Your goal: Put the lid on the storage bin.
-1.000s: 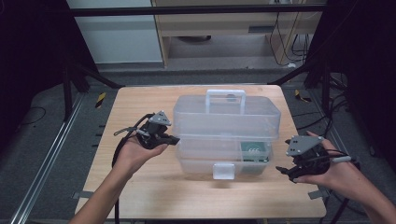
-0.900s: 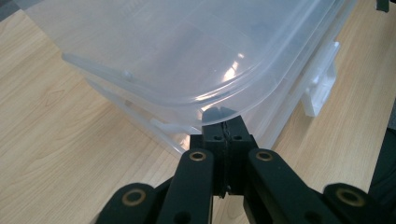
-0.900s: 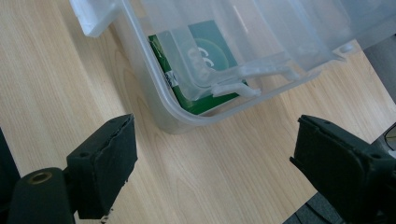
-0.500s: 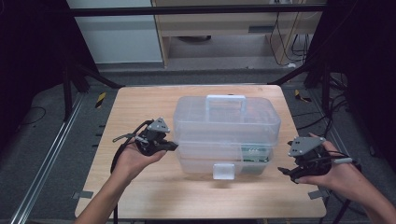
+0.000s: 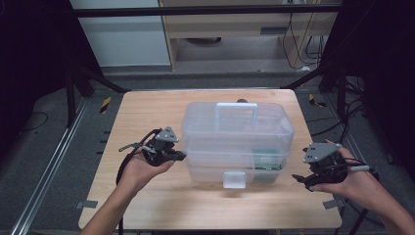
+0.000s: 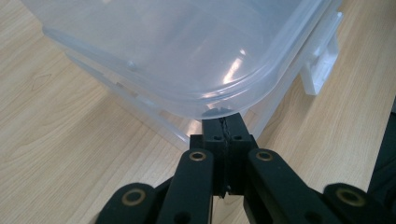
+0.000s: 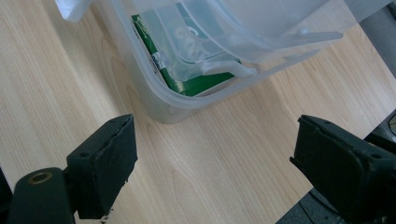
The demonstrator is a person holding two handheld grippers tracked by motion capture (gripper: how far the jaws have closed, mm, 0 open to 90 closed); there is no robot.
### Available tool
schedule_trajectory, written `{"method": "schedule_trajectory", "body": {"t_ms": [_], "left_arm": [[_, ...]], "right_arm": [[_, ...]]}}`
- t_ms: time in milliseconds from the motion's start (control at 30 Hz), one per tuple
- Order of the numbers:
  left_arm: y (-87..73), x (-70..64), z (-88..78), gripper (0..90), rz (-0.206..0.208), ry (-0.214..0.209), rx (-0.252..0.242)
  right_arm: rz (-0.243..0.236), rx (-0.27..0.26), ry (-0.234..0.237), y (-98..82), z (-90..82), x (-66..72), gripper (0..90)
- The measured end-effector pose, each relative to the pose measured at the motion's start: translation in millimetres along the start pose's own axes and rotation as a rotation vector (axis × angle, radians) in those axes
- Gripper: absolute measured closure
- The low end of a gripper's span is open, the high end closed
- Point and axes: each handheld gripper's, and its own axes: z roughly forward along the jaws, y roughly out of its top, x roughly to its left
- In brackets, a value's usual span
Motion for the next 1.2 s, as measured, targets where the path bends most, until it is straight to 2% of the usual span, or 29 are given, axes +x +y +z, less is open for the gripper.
{"method": "schedule_trajectory", "body": {"t_ms": [333,533,567,633,667,733,767,800,833,867,1033,1067,1200], "left_arm": [[-4.1,-1.9,3.3,90.0,0.003,0.000,0.016],[-7.3,-0.7,3.0,89.9,0.024,0.009,0.049],[-9.5,2.1,3.0,89.9,0.037,0.018,0.060],[-12.5,6.0,2.2,89.9,0.057,0.036,0.068],[-14.4,6.9,-1.5,89.9,0.024,0.047,0.087],[-16.5,12.2,-6.6,89.8,0.016,0.067,0.098],[-17.9,13.6,-9.7,89.8,-0.007,0.083,0.112],[-17.9,13.6,-9.7,89.8,-0.007,0.083,0.112],[-19.0,22.7,-12.5,89.7,0.015,0.094,0.088],[-19.0,22.7,-12.5,89.8,0.015,0.094,0.088],[-22.7,40.0,-19.2,89.8,-0.015,0.131,0.085],[-22.7,40.0,-19.2,89.8,-0.015,0.131,0.085],[-25.5,53.7,-17.0,89.7,-0.050,0.154,0.081]], "right_arm": [[0.012,-0.002,-0.008,-0.9,3.1,-2.4,13.4],[0.024,0.009,-0.029,-2.1,7.5,-5.4,13.7],[0.038,0.026,-0.050,-3.1,10.6,-8.4,13.8],[0.044,0.035,-0.058,-3.9,13.2,-11.2,14.3],[0.049,0.039,-0.058,-4.4,14.7,-13.3,14.6],[0.060,0.054,-0.069,-5.6,17.4,-18.1,15.2],[0.068,0.056,-0.075,-6.3,18.7,-20.4,15.9],[0.068,0.056,-0.075,-6.3,18.7,-20.4,15.9],[0.076,0.068,-0.086,-7.6,20.3,-25.0,16.4],[0.076,0.072,-0.091,-8.3,21.0,-27.1,17.0],[0.097,0.082,-0.115,-11.4,25.1,-36.5,19.9],[0.097,0.082,-0.115,-11.4,25.1,-36.5,19.9],[0.129,0.089,-0.147,-13.5,33.5,-44.9,22.3]]}}
